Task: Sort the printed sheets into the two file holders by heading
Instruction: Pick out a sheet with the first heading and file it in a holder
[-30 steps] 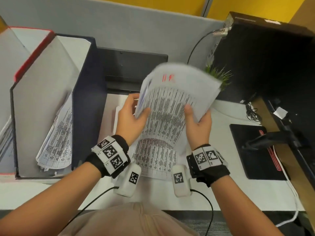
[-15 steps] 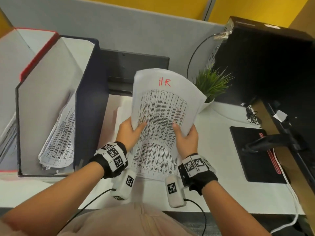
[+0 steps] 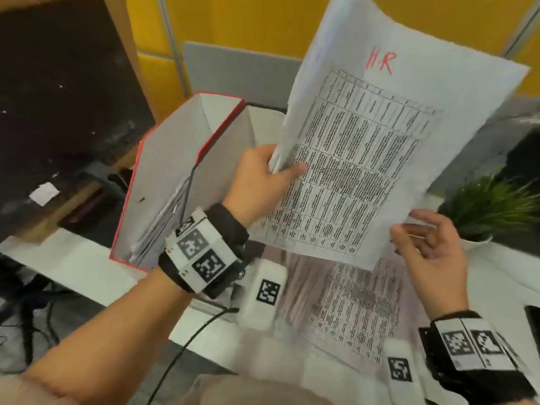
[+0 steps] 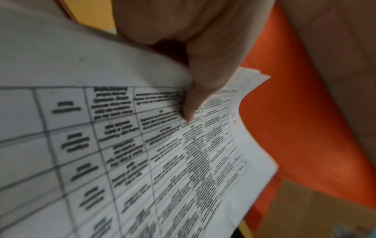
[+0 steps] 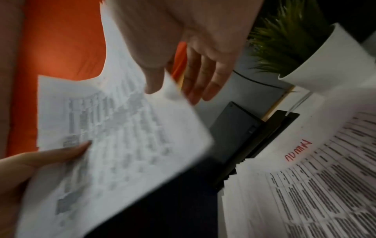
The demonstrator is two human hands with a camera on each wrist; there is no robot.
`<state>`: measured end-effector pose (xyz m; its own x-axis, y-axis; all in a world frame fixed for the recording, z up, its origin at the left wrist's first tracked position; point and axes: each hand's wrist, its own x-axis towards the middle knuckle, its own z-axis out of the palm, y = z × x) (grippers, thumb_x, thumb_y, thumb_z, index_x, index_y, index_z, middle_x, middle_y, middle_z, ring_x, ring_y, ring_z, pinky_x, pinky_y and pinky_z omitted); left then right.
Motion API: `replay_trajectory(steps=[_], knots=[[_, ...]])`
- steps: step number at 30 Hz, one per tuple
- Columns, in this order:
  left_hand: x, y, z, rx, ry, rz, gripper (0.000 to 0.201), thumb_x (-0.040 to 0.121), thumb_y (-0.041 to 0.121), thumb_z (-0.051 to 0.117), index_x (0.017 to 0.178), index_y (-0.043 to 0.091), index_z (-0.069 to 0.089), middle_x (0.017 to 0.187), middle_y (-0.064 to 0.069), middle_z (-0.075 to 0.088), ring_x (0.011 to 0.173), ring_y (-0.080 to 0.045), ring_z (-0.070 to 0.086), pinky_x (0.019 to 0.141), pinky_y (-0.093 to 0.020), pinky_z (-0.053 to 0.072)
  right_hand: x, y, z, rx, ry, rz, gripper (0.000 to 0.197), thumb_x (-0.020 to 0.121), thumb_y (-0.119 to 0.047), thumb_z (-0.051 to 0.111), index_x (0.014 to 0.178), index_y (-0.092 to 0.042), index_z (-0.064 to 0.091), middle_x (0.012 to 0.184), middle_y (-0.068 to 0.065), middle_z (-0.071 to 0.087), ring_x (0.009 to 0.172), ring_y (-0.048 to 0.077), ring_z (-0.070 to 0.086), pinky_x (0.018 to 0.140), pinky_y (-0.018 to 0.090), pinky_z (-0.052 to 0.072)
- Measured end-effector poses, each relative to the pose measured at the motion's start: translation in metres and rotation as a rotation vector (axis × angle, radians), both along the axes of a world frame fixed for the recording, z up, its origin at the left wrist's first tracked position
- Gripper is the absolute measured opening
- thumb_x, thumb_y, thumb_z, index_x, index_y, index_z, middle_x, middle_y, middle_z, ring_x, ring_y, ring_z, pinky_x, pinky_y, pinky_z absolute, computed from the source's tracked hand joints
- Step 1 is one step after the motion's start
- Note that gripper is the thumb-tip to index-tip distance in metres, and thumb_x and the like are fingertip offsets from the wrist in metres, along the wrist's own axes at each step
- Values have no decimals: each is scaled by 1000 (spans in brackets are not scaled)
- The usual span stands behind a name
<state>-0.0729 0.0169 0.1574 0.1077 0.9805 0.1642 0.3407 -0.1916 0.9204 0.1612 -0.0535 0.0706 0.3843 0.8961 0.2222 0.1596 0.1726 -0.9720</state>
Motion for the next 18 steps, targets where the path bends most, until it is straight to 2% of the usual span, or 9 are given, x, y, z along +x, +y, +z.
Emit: replay_trajectory(steps=[1, 4, 6, 9, 11, 14, 15, 16, 18], knots=[[-18, 3, 9, -4, 25, 36, 31, 84, 22, 67, 88, -7, 61, 77, -19, 64, 62, -18, 57, 60, -31, 51, 0, 0, -6, -37, -17, 18, 36, 70, -30, 69, 102, -32, 54, 90, -2, 65, 79, 6, 64, 73, 15, 53], [-76, 11, 32, -74, 82, 149, 29, 82, 28, 68, 107, 13, 66, 101, -1, 71, 93, -16, 66, 80, -28, 53, 8, -2, -38, -178, -102, 1, 42, 73, -20, 72, 110, -28, 53, 94, 8, 65, 81, 16, 64, 65, 10, 52], [-116, 17, 38, -176, 115, 222, 34, 79, 33, 71, 109, 19, 66, 101, 3, 71, 96, -16, 66, 87, -36, 52, 16, -7, -63, -300, -170, -46, 45, 74, -14, 74, 113, -23, 52, 101, 16, 62, 91, 27, 60, 73, 24, 51], [-169, 26, 35, -365, 218, 325, 37, 71, 37, 77, 103, 21, 68, 99, -2, 72, 94, -25, 67, 93, -48, 48, 32, -16, -95, -515, -380, -167, 55, 71, -24, 79, 118, -15, 52, 114, 22, 59, 105, 35, 55, 92, 46, 46], [-193, 31, 30, -490, 266, 374, 46, 64, 36, 81, 104, 18, 67, 100, -7, 71, 95, -31, 67, 94, -50, 47, 39, -22, -110, -613, -477, -261, 66, 66, -33, 82, 120, -10, 52, 117, 26, 60, 109, 41, 55, 97, 50, 44], [-214, 43, 14, -610, 331, 386, 55, 59, 33, 84, 107, 13, 66, 103, -11, 70, 96, -33, 66, 91, -48, 49, 50, -32, -127, -699, -450, -293, 81, 63, -41, 79, 128, -7, 47, 123, 25, 56, 115, 40, 53, 88, 15, 42], [-216, 48, 7, -608, 380, 392, 50, 63, 32, 83, 105, 13, 67, 100, -10, 70, 91, -30, 66, 86, -42, 51, 50, -36, -130, -739, -437, -257, 81, 67, -38, 78, 133, -7, 43, 127, 23, 54, 116, 38, 52, 86, 13, 43], [-216, 53, -2, -594, 440, 406, 45, 65, 31, 82, 103, 12, 68, 95, -7, 70, 84, -25, 66, 80, -35, 51, 50, -39, -132, -773, -436, -231, 80, 70, -31, 78, 135, -7, 40, 128, 22, 53, 116, 38, 52, 91, 20, 44], [-212, 62, -19, -563, 563, 424, 43, 68, 31, 82, 102, 9, 66, 91, -5, 67, 77, -20, 62, 73, -29, 46, 45, -41, -134, -766, -483, -279, 78, 65, -17, 83, 131, 0, 45, 122, 27, 56, 109, 42, 55, 99, 49, 43]])
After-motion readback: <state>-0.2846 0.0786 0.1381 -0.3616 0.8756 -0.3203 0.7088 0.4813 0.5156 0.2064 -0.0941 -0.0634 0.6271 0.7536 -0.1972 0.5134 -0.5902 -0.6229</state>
